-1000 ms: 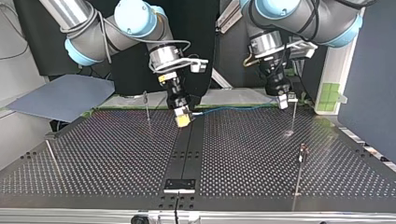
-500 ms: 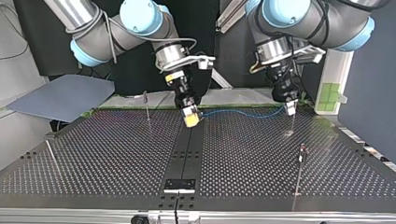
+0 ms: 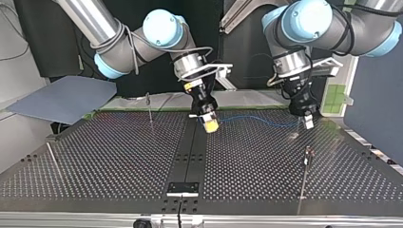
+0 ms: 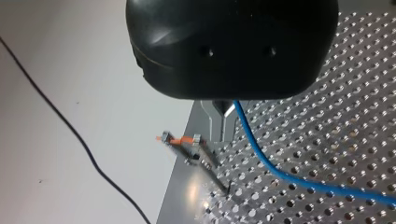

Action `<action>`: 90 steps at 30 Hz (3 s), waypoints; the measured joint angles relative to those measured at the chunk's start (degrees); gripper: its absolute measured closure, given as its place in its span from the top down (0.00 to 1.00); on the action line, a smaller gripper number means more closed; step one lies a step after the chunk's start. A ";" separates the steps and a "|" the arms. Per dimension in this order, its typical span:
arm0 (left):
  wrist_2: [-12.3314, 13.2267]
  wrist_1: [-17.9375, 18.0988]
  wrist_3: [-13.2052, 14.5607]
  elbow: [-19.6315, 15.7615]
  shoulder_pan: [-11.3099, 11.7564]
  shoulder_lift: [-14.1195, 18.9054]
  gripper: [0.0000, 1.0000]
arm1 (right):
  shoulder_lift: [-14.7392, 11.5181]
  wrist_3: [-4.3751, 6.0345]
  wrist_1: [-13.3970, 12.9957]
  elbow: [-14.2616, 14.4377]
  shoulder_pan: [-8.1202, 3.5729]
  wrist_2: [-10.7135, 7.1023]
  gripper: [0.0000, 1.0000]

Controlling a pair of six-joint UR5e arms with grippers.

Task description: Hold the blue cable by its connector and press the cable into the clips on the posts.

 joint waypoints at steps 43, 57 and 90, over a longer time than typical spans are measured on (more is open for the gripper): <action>11.21 -0.86 -2.92 6.81 12.07 -2.05 0.00 | 4.85 1.74 2.82 -10.85 1.09 0.30 0.00; 11.64 -0.24 -1.93 6.78 12.12 -4.98 0.00 | 4.98 1.69 3.38 -10.85 0.36 0.61 0.00; 18.64 3.87 -5.30 8.51 16.14 -8.52 0.00 | 7.64 1.35 3.63 -10.84 -4.29 0.62 0.00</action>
